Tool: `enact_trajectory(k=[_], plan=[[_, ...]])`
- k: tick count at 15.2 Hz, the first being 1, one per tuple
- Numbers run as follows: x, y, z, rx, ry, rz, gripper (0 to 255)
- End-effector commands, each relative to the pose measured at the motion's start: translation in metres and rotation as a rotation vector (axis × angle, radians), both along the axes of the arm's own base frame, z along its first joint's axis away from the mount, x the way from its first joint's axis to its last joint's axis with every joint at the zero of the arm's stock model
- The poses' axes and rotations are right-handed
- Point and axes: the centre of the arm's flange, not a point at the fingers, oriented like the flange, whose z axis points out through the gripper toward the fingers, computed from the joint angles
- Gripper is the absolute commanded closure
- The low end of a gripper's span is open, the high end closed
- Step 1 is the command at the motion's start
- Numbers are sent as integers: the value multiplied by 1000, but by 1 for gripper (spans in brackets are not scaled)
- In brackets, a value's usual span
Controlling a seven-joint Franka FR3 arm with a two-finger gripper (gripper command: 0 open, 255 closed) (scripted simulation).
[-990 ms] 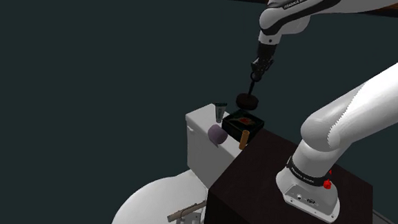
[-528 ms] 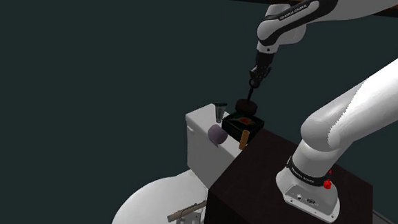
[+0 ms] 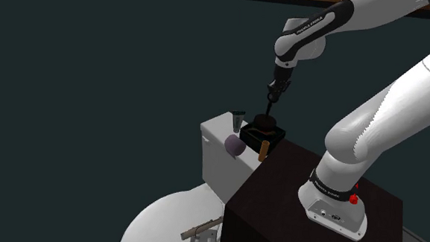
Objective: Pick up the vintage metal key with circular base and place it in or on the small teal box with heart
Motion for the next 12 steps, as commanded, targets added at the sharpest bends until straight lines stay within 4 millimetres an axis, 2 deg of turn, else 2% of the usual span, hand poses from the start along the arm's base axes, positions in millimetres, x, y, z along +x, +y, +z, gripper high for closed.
enact_trajectory(k=[1, 3, 11, 12], plan=[[0, 2, -10, -1, -1, 0, 255], [0, 2, -23, -1, -1, 0, 255], [0, 2, -23, -1, -1, 0, 255], [0, 2, -23, -1, -1, 0, 0]])
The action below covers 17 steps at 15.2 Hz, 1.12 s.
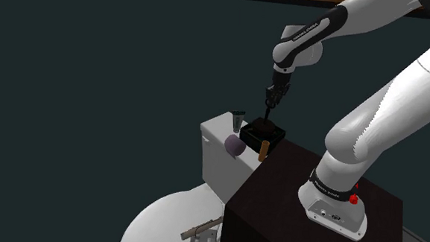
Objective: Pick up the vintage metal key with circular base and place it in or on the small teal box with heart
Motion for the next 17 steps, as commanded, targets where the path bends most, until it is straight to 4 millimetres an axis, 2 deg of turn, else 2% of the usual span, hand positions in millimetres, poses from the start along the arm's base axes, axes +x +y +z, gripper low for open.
enact_trajectory(k=[1, 5, 9, 17], plan=[[0, 0, 0, 0, 0, 0, 0], [0, 0, 0, 0, 0, 0, 0], [-1, 0, 50, 0, 0, 0, 0], [-1, 0, 50, 0, 0, 0, 0]])
